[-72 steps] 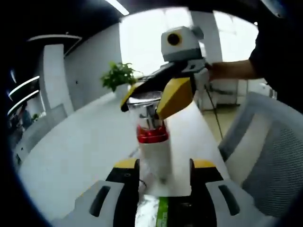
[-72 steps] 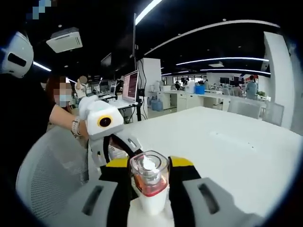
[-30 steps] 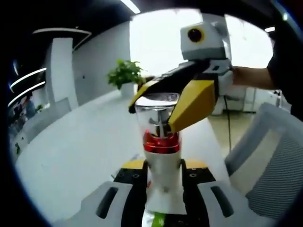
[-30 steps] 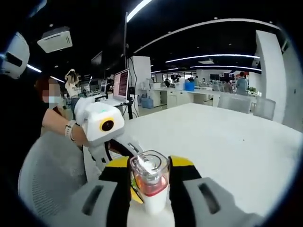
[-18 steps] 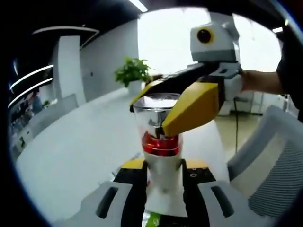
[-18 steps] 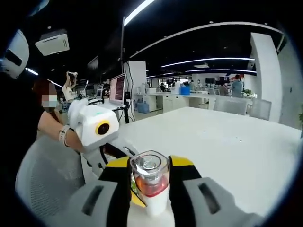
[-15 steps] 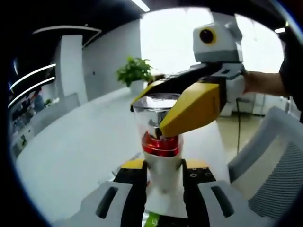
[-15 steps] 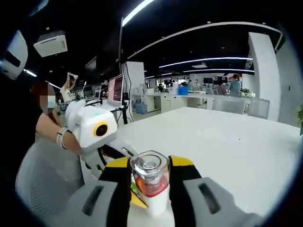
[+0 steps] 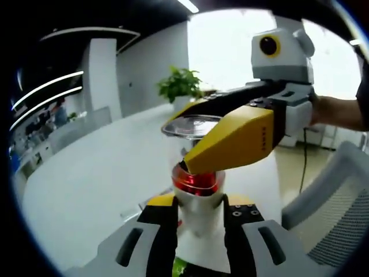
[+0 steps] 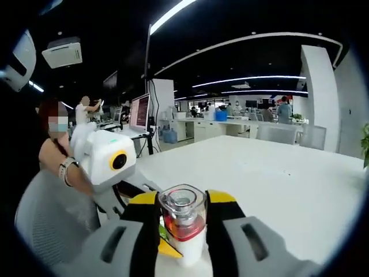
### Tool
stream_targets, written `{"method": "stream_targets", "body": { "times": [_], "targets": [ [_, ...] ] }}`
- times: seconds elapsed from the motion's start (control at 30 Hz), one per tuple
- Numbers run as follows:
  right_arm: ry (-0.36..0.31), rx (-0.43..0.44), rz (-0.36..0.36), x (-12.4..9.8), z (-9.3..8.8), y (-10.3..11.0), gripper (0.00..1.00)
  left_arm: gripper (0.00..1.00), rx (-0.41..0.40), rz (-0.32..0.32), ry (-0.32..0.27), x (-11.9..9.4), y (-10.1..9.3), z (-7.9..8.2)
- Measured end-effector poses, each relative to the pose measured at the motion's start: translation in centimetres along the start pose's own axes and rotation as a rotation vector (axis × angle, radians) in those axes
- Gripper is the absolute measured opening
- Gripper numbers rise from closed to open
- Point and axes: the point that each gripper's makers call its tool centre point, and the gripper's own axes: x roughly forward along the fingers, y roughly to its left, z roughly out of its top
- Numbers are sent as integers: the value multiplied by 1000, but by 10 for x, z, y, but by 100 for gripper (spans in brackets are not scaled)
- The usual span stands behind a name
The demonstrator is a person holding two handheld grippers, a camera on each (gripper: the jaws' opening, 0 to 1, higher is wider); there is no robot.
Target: Arrange the skincare products in the storage area until every visible bottle or jar stands upright without overlapping.
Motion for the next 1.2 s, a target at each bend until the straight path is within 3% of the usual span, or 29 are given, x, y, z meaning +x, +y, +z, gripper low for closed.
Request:
{"method": "stream_targets", "body": {
  "times": [0.27,0.37,0.63,0.83,1.2],
  "targets": [
    [21,-22,48,0,0,2,30,27,-2,28,-6,0,1,1],
    [18,-3,54,0,0,2,31,27,95,25,9,0,1,-1],
    [35,-2,27,1,-1,2,38,28,70,9,18,-5,0,-2],
    [42,21,9,0,-1,3,45,37,25,19,46,-16,7,-6],
    [81,56,-45,-6,-3,5,70,59,-70,51,69,-50,26,-5]
  ]
}}
